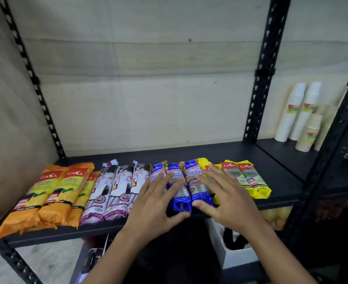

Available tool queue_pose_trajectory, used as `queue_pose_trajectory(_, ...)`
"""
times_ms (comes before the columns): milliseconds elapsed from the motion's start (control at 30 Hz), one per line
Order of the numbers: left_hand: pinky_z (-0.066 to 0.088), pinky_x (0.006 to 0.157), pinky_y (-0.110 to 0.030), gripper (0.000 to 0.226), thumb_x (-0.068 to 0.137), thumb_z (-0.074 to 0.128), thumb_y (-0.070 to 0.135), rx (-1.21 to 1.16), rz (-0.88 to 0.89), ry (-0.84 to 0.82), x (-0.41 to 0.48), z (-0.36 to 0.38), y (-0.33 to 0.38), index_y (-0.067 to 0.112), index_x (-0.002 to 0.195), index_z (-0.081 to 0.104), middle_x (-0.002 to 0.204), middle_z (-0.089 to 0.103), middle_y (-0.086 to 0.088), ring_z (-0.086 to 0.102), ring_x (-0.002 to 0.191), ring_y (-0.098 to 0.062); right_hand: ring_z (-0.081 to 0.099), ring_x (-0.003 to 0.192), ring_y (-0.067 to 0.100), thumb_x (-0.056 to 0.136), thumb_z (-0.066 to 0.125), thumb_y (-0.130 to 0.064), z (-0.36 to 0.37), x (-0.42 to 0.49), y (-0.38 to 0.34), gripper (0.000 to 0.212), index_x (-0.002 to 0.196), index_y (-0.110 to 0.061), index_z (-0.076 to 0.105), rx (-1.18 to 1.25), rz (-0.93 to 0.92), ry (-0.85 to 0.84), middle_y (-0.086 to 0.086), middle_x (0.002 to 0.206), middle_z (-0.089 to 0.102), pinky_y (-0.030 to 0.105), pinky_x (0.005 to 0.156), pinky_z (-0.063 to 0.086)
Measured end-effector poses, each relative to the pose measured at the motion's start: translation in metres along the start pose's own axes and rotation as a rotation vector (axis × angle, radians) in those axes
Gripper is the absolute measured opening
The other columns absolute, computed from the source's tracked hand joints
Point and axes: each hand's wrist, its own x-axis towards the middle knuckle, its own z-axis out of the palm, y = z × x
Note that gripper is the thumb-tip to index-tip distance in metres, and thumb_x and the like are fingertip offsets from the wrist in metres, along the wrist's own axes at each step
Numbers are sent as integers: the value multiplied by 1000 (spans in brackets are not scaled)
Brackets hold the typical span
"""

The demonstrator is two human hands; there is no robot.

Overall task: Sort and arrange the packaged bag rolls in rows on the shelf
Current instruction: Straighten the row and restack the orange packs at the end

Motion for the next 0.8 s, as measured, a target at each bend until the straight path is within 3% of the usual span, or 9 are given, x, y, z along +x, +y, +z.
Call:
queue_pose_trajectory(100,26,116,-49,75,81,47,76,-39,18,5,16,5,18,40,146,35,155,35,5,28,145,-19,28,147,14,90,49,-72,-10,-12,35,66,141,-32,52,-7,126,90,-9,148,47,47,118,27)
queue_pose_trajectory(267,13,120,-48,72,85,35,76,10,26,-65,32,15,35,43,148,28,160,26,8,13,150,-16,17,150,16,90,34,-79,-8,-24,71,65,146,-47,38,-92,263,-32,-18,153,33,58,120,14)
queue_pose_trajectory(333,11,121,-49,71,85,33,77,27,24,-106,34,16,37,44,149,26,160,24,7,14,150,-20,15,150,13,90,32,-81,-3,-26,75,64,145,-50,38,-72,271,-63,-22,154,30,57,120,10)
queue_pose_trajectory(467,10,120,-45,71,86,29,77,41,15,-141,33,18,36,43,148,29,158,30,6,23,147,-24,29,143,3,89,33,-81,3,-30,78,58,138,-52,47,-79,240,-60,-24,153,32,48,117,15)
queue_pose_trajectory(667,30,112,-47,63,87,36,74,82,14,-86,35,26,40,42,141,44,145,52,4,46,135,-27,34,140,4,90,40,-77,8,-31,85,56,134,-48,55,-21,196,-32,-21,151,38,50,115,22)
queue_pose_trajectory(800,26,115,-47,65,88,34,74,68,14,-94,34,25,39,41,144,40,148,48,4,42,138,-26,34,140,4,90,39,-78,7,-30,84,55,133,-48,56,-33,216,-42,-21,150,39,49,115,24)
